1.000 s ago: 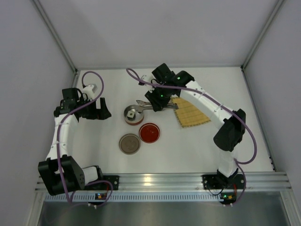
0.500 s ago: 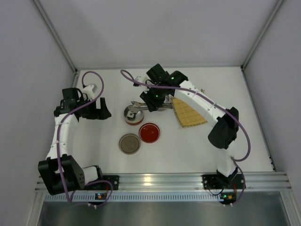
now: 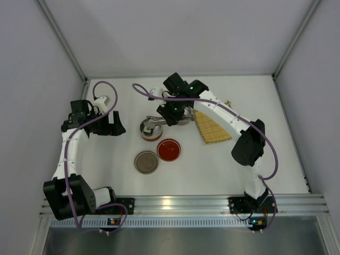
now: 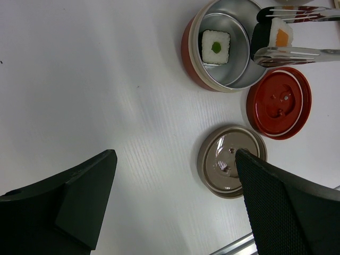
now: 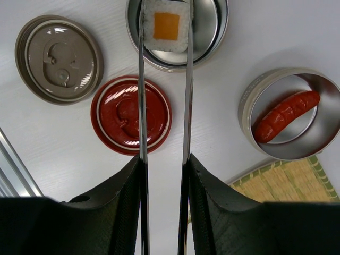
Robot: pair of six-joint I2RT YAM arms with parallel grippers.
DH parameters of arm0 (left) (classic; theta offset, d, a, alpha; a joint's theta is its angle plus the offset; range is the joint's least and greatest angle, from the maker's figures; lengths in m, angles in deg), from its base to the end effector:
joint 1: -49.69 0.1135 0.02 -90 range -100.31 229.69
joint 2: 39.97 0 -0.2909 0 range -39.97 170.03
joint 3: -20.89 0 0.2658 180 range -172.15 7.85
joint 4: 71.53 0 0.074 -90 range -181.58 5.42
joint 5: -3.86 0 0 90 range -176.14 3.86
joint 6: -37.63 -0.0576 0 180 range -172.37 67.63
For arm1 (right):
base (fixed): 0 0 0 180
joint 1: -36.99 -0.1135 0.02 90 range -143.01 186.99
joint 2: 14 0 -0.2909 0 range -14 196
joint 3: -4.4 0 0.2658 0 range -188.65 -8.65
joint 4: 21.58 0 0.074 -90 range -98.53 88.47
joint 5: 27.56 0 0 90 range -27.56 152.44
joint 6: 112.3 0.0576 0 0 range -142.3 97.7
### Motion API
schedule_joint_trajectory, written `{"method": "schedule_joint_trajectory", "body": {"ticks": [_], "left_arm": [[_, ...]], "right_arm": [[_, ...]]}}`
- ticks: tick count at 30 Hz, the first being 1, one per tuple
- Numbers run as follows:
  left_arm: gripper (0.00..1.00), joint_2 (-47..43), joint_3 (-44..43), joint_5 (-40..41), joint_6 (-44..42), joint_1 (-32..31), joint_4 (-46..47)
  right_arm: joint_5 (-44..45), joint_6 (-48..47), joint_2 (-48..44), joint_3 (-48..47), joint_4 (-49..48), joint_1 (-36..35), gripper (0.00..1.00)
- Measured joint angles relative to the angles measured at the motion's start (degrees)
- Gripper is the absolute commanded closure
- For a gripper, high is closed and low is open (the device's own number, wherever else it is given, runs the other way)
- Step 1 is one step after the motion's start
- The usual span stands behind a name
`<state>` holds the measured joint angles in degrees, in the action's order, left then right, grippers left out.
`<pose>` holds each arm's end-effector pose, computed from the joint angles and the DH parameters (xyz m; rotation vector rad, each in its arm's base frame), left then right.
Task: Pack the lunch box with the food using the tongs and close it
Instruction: Place the fake food in the packing box.
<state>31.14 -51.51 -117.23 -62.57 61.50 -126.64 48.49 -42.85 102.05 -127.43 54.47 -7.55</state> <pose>0.2648 0.0250 0.2952 0.1829 2.3838 -0.5017 0.3238 0.3381 0.3343 -1.4963 2.1849 0.4628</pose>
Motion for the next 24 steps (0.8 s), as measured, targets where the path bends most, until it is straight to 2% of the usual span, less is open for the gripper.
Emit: {"method": "schedule_joint_trajectory", "body": {"ticks": [24], "left_arm": [[0.02,-0.26,0.57,-1.03,0.02,0.63,0.00]], "right_arm": [[2.64,-4.37,5.97,-2.10,0.26,0.00,0.74]]}}
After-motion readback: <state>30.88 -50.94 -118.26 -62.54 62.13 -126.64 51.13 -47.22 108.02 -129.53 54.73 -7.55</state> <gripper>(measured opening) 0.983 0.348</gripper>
